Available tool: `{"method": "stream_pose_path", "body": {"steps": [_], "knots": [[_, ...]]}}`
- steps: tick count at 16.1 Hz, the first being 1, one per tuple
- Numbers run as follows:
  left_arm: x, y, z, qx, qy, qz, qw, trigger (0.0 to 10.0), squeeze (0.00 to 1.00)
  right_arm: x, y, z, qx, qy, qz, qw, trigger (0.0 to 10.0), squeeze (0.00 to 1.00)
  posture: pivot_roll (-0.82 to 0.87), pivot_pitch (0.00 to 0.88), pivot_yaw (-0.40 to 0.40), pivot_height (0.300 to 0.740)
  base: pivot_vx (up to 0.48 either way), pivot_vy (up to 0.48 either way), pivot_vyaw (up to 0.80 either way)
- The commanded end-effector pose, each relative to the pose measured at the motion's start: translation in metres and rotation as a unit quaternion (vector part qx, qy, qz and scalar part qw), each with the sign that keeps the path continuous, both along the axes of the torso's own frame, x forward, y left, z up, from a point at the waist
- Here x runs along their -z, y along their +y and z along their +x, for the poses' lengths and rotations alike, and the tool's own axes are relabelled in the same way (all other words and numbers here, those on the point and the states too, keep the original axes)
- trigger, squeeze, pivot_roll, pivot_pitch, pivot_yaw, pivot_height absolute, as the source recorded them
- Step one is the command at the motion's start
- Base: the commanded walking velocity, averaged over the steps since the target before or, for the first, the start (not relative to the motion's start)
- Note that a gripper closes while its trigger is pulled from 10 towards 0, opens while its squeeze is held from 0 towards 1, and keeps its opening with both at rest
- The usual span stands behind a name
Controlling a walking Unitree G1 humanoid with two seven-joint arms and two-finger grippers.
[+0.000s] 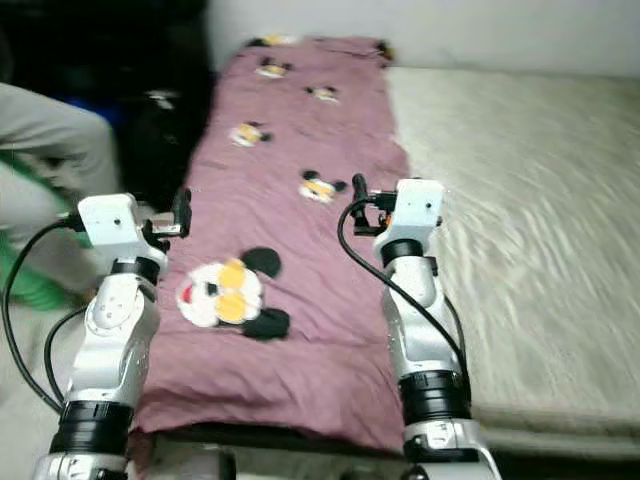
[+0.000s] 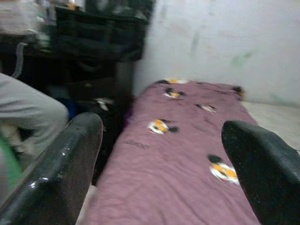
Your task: Clean up the room
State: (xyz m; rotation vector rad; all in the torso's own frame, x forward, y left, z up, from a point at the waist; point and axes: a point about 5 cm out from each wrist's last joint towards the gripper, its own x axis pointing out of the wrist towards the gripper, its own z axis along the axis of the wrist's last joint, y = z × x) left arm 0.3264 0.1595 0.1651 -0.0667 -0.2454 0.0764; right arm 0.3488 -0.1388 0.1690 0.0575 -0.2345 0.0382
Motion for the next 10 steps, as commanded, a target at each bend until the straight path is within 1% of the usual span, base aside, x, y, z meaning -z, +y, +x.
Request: {"method": "stream_pose_path", "body": {"steps": [1, 3, 4, 6, 10], "knots": [[0.000, -0.001, 0.002, 0.000, 0.002, 0.004, 1.000, 10.0, 0.00, 0.003, -0.005, -0.002, 0.007, 0.003, -0.002, 1.000, 10.0, 0.00, -0.03, 0.000, -0.005, 0.740, 0.000, 0.000, 0.00], [0.002, 0.001, 0.002, -0.001, 0.005, 0.003, 1.000, 10.0, 0.00, 0.011, -0.013, -0.006, 0.020, 0.013, -0.007, 1.000, 10.0, 0.00, -0.03, 0.000, -0.003, 0.740, 0.000, 0.000, 0.00], [0.003, 0.002, 0.002, -0.003, 0.012, -0.006, 1.000, 10.0, 0.00, 0.013, -0.015, -0.007, 0.023, 0.015, -0.013, 1.000, 10.0, 0.00, -0.03, 0.000, -0.003, 0.740, 0.000, 0.000, 0.00], [0.006, 0.004, 0.003, -0.007, 0.016, -0.004, 1.000, 10.0, 0.00, 0.019, -0.017, -0.012, 0.027, 0.021, -0.020, 0.999, 10.0, 0.00, -0.03, 0.000, -0.003, 0.740, 0.000, 0.000, 0.00], [0.008, 0.007, 0.003, -0.013, 0.023, -0.006, 1.000, 10.0, 0.00, 0.026, -0.023, -0.015, 0.043, 0.034, -0.025, 0.998, 10.0, 0.00, -0.04, 0.000, -0.003, 0.740, 0.000, 0.000, 0.00]]}}
